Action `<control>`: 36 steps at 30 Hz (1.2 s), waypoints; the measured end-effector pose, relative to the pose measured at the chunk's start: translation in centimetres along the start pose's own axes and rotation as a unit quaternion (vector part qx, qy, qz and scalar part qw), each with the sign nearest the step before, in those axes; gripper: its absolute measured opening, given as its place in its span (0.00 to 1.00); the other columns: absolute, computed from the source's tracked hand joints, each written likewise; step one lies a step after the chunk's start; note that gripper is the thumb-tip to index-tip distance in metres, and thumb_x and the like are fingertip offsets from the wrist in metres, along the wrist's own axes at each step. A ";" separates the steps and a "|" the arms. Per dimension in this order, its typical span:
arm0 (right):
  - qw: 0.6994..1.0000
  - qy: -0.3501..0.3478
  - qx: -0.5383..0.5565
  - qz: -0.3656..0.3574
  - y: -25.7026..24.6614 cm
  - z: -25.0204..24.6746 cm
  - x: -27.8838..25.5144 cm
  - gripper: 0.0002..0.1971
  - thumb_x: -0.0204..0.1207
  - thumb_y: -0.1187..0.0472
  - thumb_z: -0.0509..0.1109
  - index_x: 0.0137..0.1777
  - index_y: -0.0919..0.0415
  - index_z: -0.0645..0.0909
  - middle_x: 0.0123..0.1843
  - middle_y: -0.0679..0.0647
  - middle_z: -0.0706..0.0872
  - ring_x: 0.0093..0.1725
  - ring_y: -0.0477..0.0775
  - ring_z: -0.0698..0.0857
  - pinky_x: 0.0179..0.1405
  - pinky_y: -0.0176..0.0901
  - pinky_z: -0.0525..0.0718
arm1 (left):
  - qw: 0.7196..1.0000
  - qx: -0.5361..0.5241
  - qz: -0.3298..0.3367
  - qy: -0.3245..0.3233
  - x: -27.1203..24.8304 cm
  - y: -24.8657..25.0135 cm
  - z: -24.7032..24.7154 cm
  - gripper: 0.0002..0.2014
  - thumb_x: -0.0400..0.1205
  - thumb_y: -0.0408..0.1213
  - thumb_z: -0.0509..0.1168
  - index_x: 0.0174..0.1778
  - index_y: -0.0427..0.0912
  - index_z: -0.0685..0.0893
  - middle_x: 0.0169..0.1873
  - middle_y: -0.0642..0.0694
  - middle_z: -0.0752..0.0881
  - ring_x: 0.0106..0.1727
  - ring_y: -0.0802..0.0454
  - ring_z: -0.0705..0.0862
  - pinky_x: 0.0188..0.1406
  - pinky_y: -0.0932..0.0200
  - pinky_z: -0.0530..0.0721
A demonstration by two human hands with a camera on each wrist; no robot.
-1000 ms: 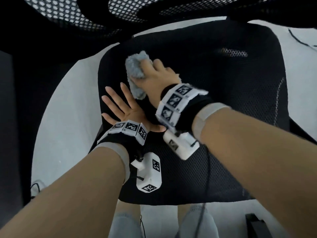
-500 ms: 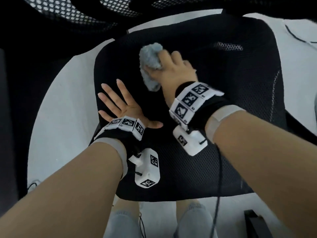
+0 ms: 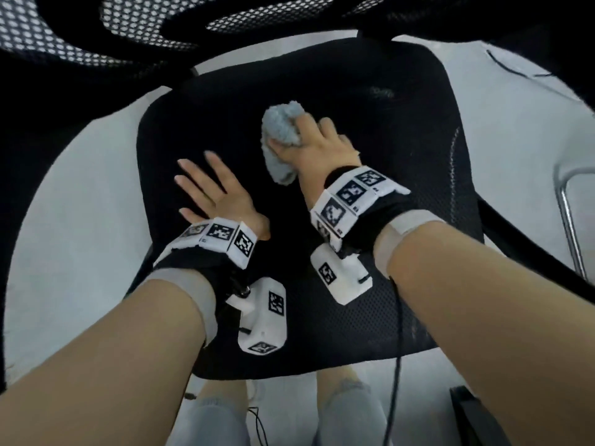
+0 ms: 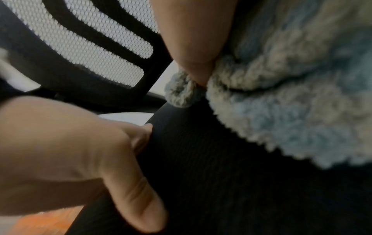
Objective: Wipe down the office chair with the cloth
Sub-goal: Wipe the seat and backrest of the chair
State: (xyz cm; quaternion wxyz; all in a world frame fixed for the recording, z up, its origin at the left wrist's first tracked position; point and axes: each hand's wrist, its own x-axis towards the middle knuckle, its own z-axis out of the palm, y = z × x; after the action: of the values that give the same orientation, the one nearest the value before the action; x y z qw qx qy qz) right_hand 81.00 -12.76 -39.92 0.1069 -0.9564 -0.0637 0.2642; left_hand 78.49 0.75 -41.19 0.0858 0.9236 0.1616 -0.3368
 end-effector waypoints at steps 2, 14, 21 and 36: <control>0.995 0.047 0.023 0.082 3.2 -0.5 -0.4 0.28 0.78 0.57 0.62 0.77 0.43 0.60 0.78 0.57 0.56 0.72 0.66 0.60 0.70 0.57 0.68 | 0.998 -0.032 0.034 -0.049 -0.9 1.5 0.7 0.71 0.59 0.46 0.81 0.76 0.51 0.25 0.75 0.36 0.23 0.77 0.37 0.25 0.74 0.29 0.36; 0.999 0.040 0.037 0.005 1.2 0.1 -0.2 0.25 0.80 0.55 0.59 0.77 0.47 0.61 0.78 0.57 0.58 0.72 0.66 0.62 0.69 0.58 0.69 | 0.993 -0.068 -0.015 0.100 -2.0 3.6 3.4 0.68 0.46 0.86 0.26 0.80 0.48 0.40 0.81 0.38 0.38 0.82 0.39 0.35 0.77 0.32 0.36; 0.950 0.109 0.058 0.285 7.6 -1.7 -0.5 0.26 0.78 0.63 0.59 0.76 0.50 0.62 0.77 0.61 0.59 0.71 0.67 0.62 0.63 0.59 0.72 | 1.000 -0.001 0.023 0.011 -1.0 2.5 3.3 0.73 0.51 0.66 0.74 0.76 0.48 0.25 0.77 0.33 0.26 0.78 0.35 0.27 0.72 0.26 0.34; 0.955 0.087 0.077 0.272 5.8 -1.2 -0.2 0.27 0.76 0.64 0.59 0.75 0.48 0.64 0.80 0.59 0.55 0.73 0.68 0.61 0.64 0.59 0.71 | 0.998 -0.009 0.034 0.056 -0.9 2.3 4.1 0.69 0.49 0.82 0.54 0.77 0.50 0.28 0.79 0.34 0.33 0.80 0.34 0.32 0.73 0.27 0.35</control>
State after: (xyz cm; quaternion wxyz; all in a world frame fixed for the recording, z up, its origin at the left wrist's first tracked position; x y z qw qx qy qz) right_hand 81.84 -18.59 -40.16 0.1092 -0.9458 0.2291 0.2027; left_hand 76.19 -2.72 -43.56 0.0966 0.9451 0.1379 -0.2801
